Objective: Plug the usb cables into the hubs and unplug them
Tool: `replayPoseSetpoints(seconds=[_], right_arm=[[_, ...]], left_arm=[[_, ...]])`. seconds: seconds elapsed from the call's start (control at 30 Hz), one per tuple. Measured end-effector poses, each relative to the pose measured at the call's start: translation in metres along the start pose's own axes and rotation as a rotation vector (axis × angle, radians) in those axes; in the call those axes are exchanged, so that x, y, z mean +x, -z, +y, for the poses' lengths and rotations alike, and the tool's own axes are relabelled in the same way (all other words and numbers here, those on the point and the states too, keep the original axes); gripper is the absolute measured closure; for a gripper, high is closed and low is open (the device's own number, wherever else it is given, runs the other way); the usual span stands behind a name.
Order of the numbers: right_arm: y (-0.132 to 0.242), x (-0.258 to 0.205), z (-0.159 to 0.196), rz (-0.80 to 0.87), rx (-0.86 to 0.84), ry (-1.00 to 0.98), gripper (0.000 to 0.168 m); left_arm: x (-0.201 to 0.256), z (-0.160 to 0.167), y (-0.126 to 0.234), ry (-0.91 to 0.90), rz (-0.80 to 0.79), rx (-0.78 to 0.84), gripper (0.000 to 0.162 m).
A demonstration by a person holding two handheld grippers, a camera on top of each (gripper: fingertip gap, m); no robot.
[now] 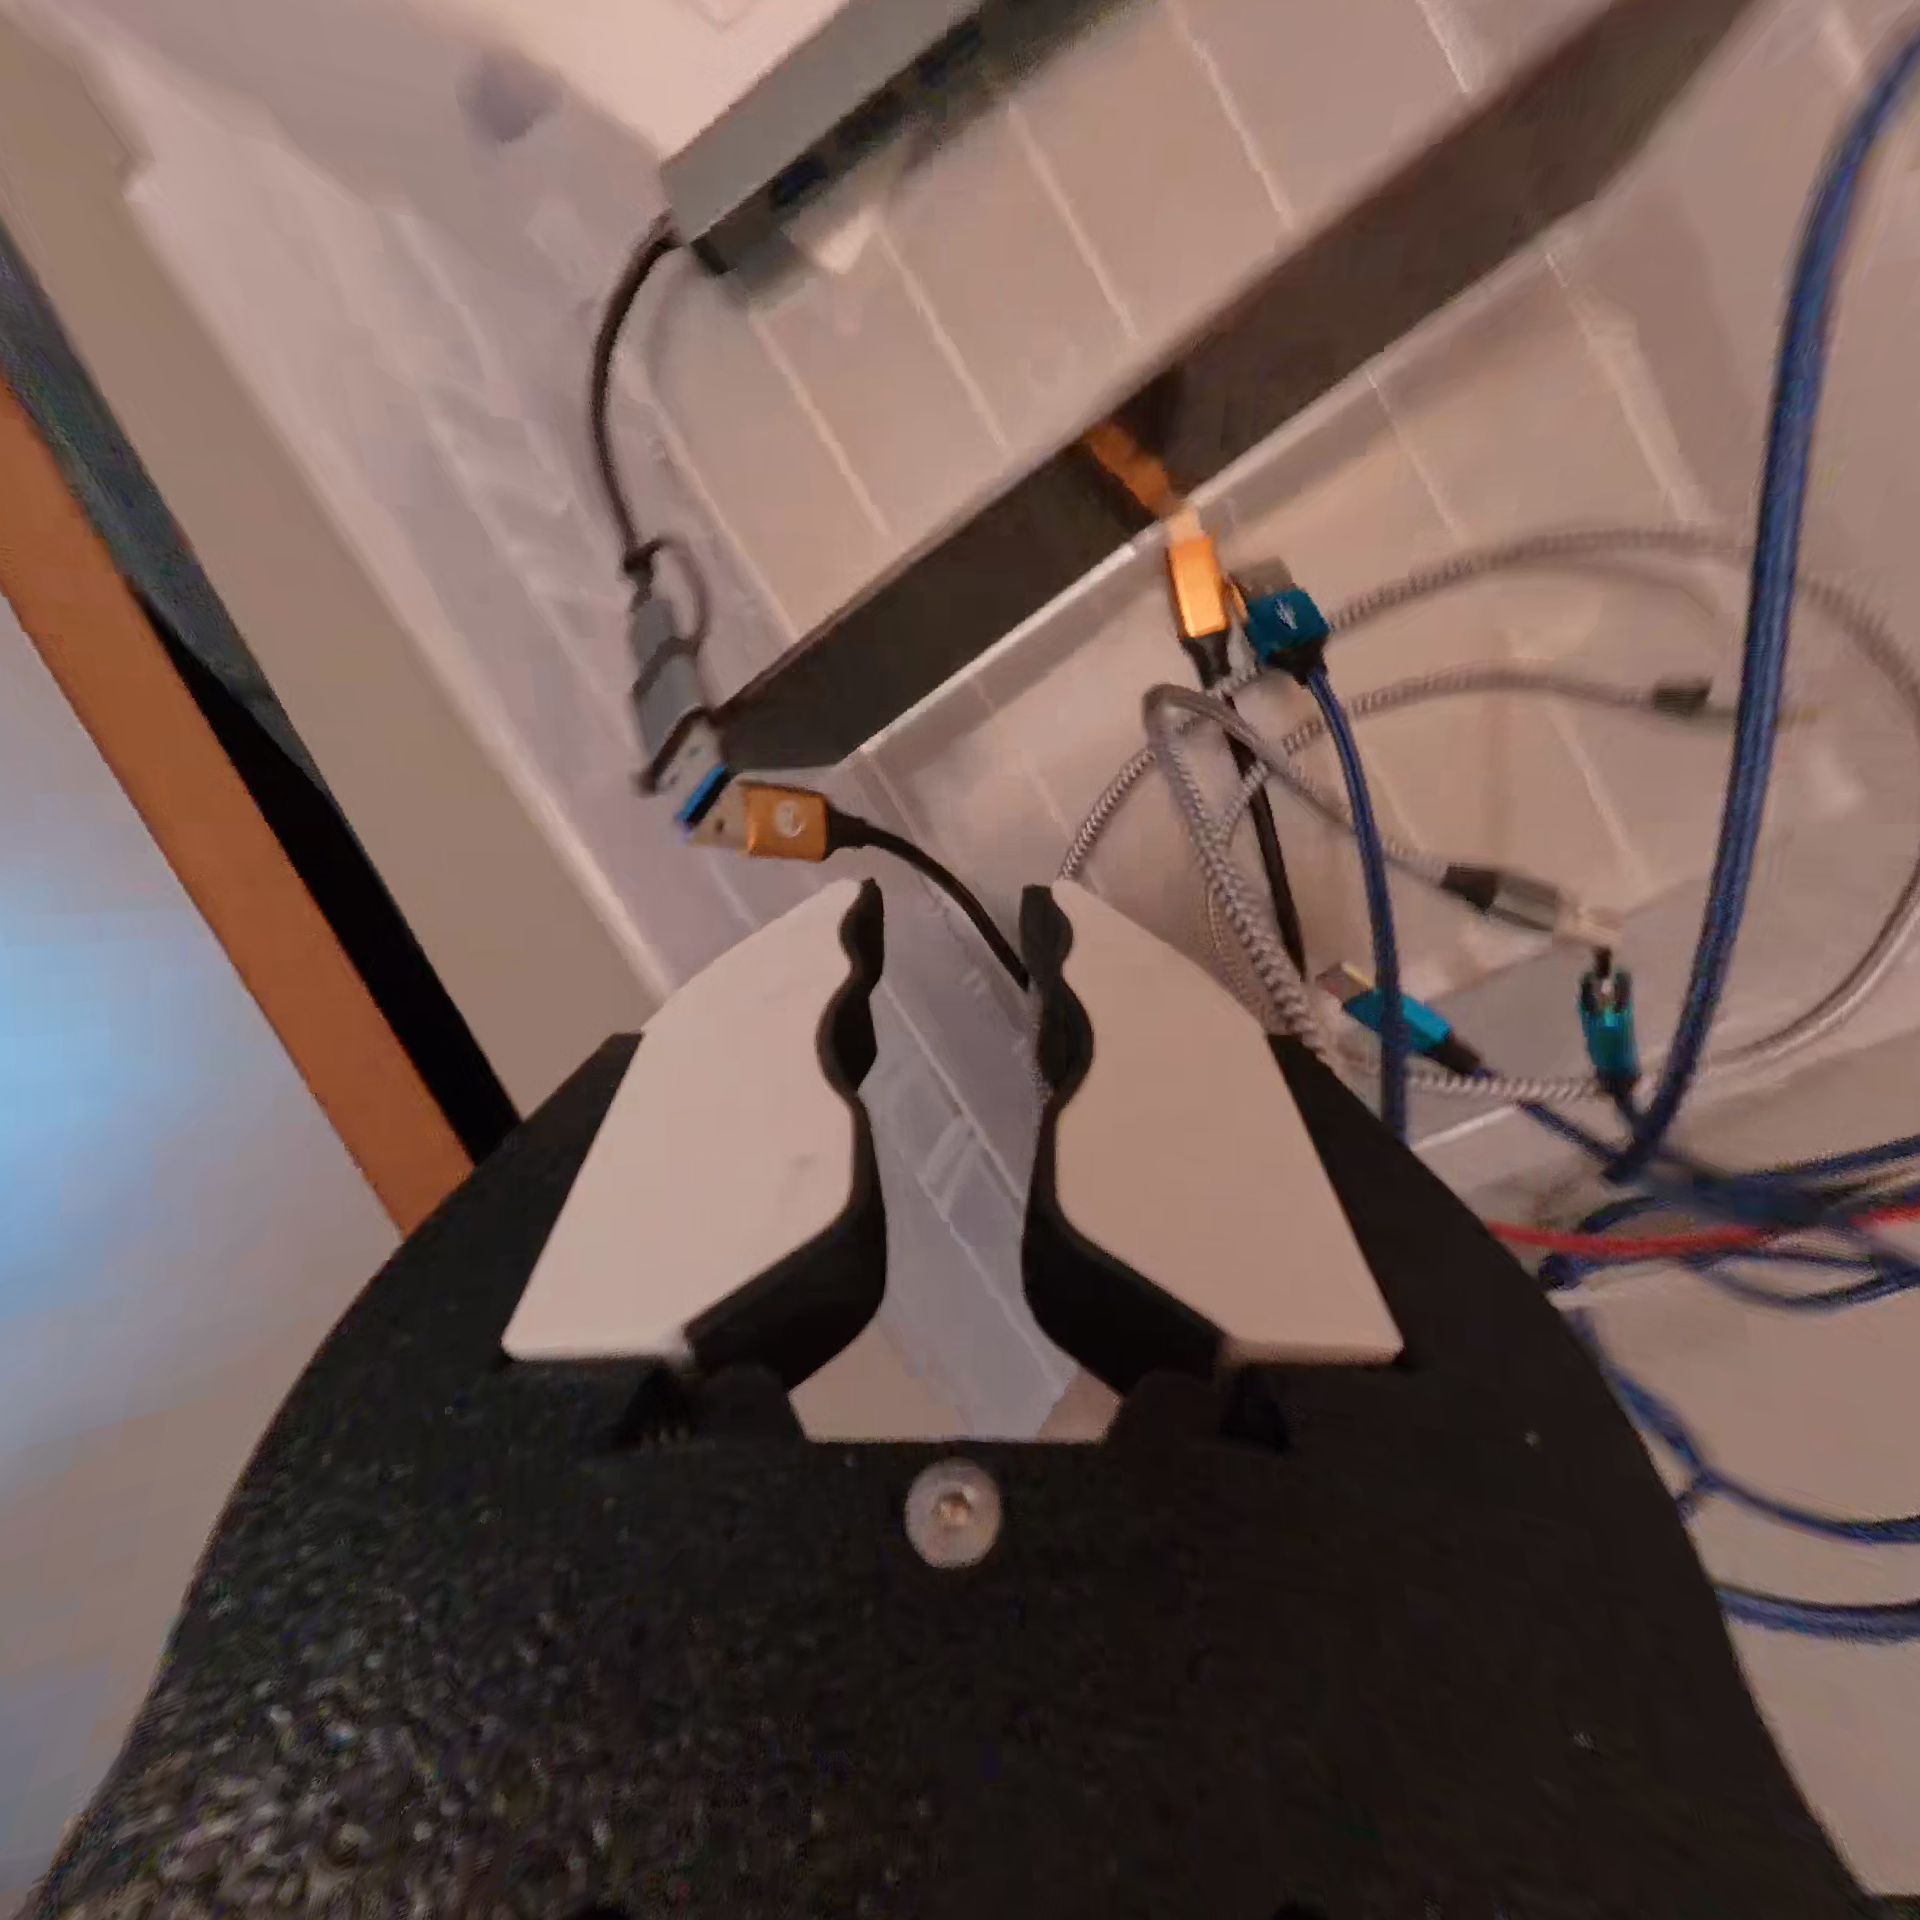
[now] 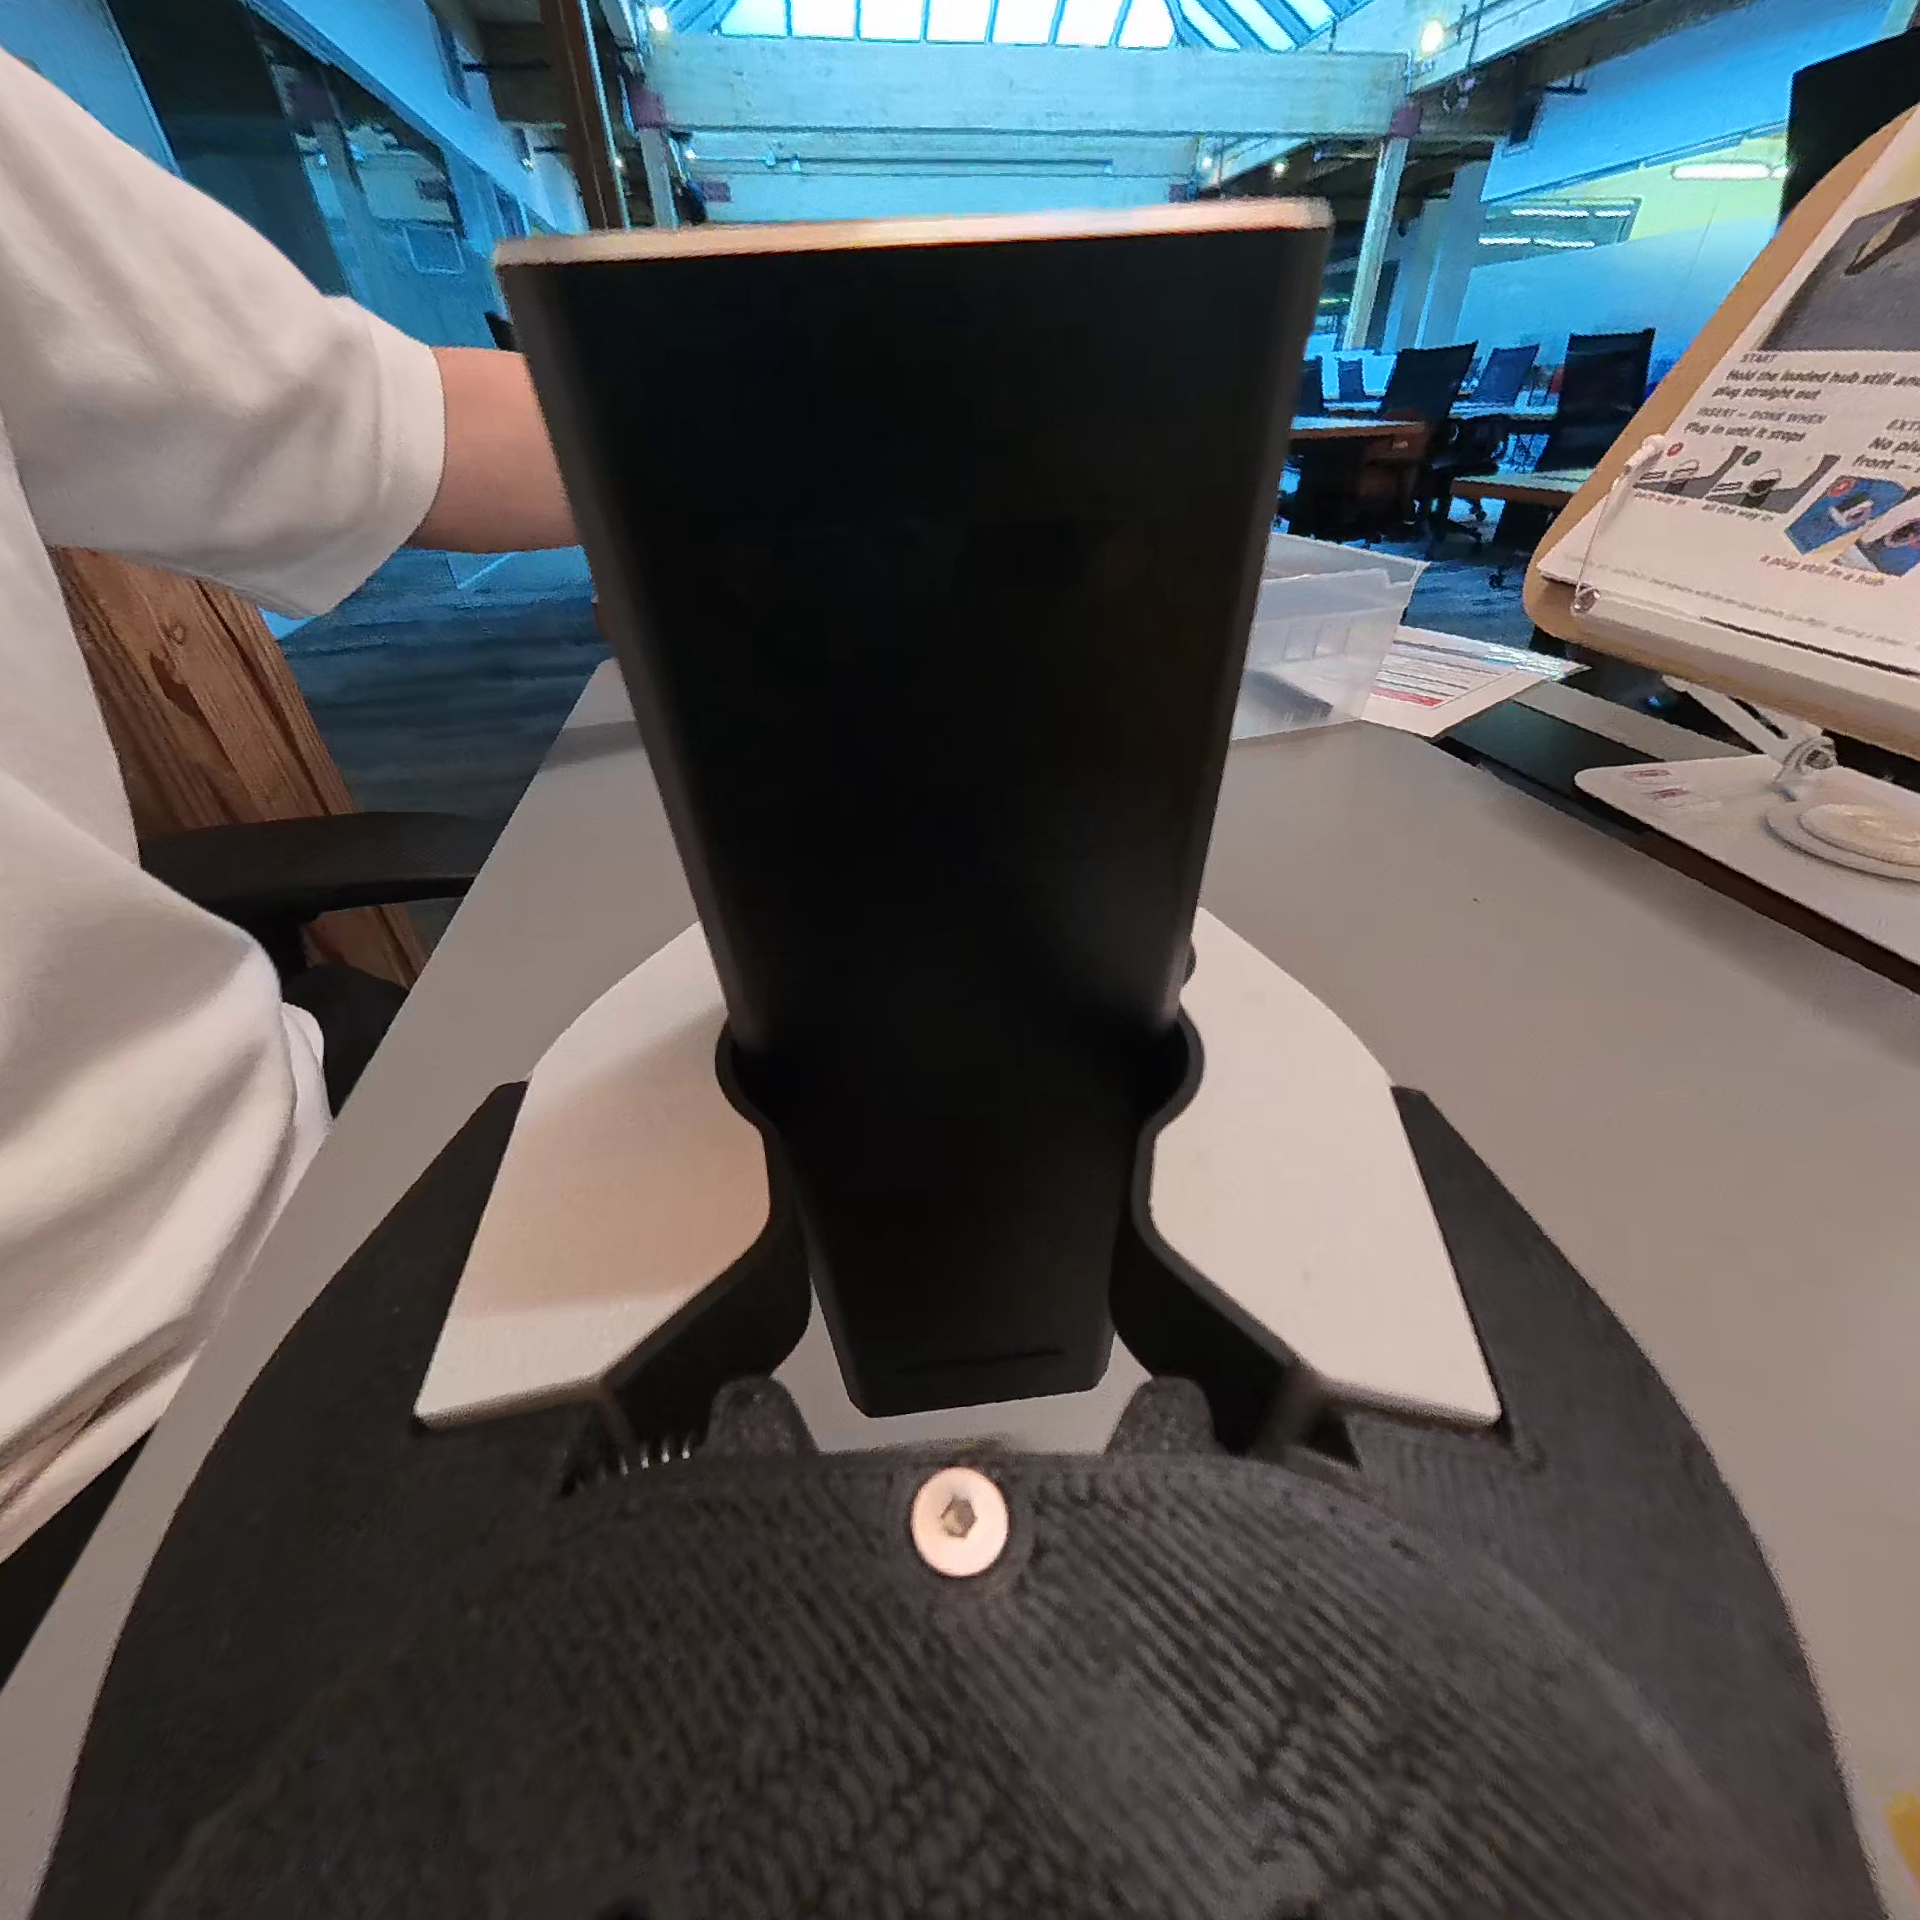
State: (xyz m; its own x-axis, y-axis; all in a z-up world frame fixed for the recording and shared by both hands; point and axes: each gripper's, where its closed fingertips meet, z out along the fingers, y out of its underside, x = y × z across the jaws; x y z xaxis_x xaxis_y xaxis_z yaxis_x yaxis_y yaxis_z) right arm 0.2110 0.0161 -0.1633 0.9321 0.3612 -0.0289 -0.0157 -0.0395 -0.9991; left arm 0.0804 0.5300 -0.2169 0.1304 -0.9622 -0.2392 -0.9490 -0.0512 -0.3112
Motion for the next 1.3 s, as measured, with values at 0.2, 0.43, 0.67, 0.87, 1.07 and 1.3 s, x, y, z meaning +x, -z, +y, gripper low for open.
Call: replayPoseSetpoints(seconds=[0.2, 0.43, 0.67, 0.87, 1.07, 1.3], right_arm=[[0.005, 0.001, 0.002, -0.005, 0.015, -0.017, 0.096], [0.013, 0.004, 0.002, 0.005, 0.023, -0.023, 0.096], [0.019, 0.005, 0.002, 0.016, 0.007, -0.006, 0.096], [0.025, 0.008, 0.001, 0.024, 0.023, -0.015, 0.095], [0.022, 0.005, -0.001, 0.018, 0.017, 0.001, 0.095], [0.021, 0.000, -0.011, 0.016, 0.024, 0.034, 0.096]], left_arm=[[0.016, 0.009, -0.017, -0.664, -0.024, -0.146, 0.126], [-0.004, 0.019, -0.031, -1.250, -0.117, -0.540, 0.107], [-0.011, 0.028, -0.055, -1.320, -0.079, -0.732, 0.115], [-0.022, 0.037, -0.052, -1.343, -0.121, -0.854, 0.158], [-0.037, 0.015, -0.012, -1.274, -0.244, -0.755, 0.159], [-0.068, -0.033, 0.102, -1.063, -0.596, -0.469, 0.159]])
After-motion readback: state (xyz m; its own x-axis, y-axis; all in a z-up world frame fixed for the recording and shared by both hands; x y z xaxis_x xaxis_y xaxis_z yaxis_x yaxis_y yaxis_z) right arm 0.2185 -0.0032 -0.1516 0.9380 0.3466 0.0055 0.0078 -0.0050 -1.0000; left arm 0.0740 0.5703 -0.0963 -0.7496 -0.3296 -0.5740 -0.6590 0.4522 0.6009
